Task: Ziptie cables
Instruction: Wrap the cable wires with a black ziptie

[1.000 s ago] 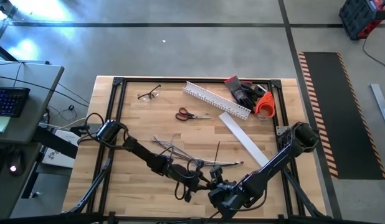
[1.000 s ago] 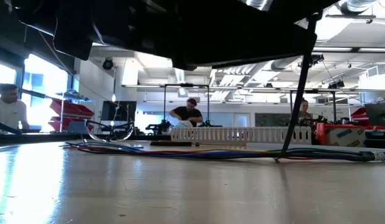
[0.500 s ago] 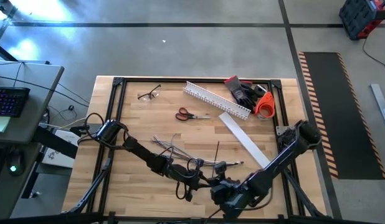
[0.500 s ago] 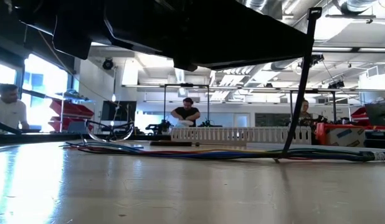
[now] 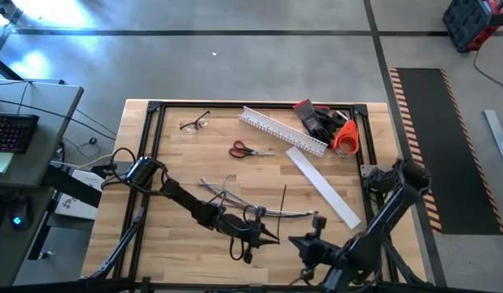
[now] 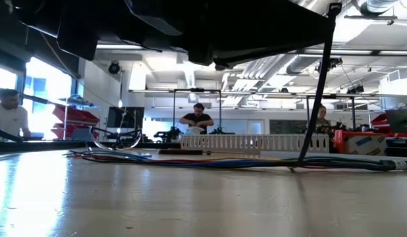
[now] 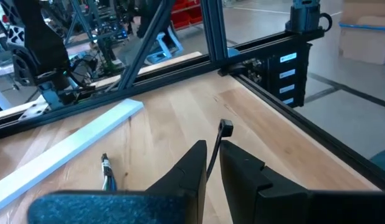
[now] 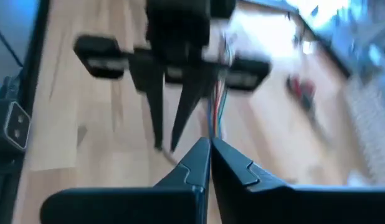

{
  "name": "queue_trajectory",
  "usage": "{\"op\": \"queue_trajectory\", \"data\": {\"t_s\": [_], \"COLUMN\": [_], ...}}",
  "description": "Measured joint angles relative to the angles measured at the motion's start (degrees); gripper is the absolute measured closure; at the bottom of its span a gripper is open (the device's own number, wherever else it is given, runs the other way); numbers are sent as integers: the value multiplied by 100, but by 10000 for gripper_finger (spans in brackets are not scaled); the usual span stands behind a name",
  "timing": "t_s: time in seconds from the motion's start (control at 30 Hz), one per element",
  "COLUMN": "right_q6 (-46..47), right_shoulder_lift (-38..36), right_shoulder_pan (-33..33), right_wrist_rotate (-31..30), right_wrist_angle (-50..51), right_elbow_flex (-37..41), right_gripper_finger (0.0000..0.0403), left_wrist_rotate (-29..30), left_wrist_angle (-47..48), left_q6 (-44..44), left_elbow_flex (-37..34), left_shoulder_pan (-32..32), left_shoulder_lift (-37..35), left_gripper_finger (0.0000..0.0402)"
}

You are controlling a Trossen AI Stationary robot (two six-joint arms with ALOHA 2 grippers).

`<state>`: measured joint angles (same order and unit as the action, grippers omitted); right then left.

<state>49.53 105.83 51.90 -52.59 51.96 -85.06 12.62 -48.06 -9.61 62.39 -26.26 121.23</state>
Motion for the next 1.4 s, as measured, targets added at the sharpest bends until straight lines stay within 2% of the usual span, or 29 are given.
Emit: {"op": "queue_trajectory", "data": {"t_s": [0.07, 0.23, 0.43, 0.57, 0.7, 0.83, 1.1, 1.23, 1.4], "right_q6": [472, 662, 810, 356, 281, 248, -213, -351, -334], "right_shoulder_lift": [210, 752, 924, 1082, 1260, 1293, 1295, 1293, 1295], "right_shoulder_pan": [-4, -113, -243, -308, -317, -315, -369, -387, -318], "right_wrist_rotate": [89, 433, 726, 563, 93, -177, -127, -119, -114], "right_wrist_angle": [74, 8, 38, -14, -85, -214, -721, -712, -694], "right_elbow_flex": [4, 7, 4, 7, 7, 7, 7, 7, 7], "right_gripper_finger": [402, 396, 332, 289, 278, 298, 383, 396, 398], "left_wrist_rotate": [27, 41, 44, 48, 48, 48, 44, 39, 44], "left_wrist_angle": [-43, -142, -159, -161, -159, -157, -157, -157, -159], "left_q6": [-2, 0, 31, 40, 44, 50, 48, 48, 46], "left_elbow_flex": [0, 0, 0, 0, 0, 0, 0, 0, 0], "left_shoulder_pan": [0, 0, 0, -1, 0, 0, -2, -4, 0], "left_shoulder_lift": [0, 0, 0, 0, 0, 0, 0, 0, 0], "left_gripper_finger": [374, 374, 374, 374, 374, 374, 374, 375, 398]}}
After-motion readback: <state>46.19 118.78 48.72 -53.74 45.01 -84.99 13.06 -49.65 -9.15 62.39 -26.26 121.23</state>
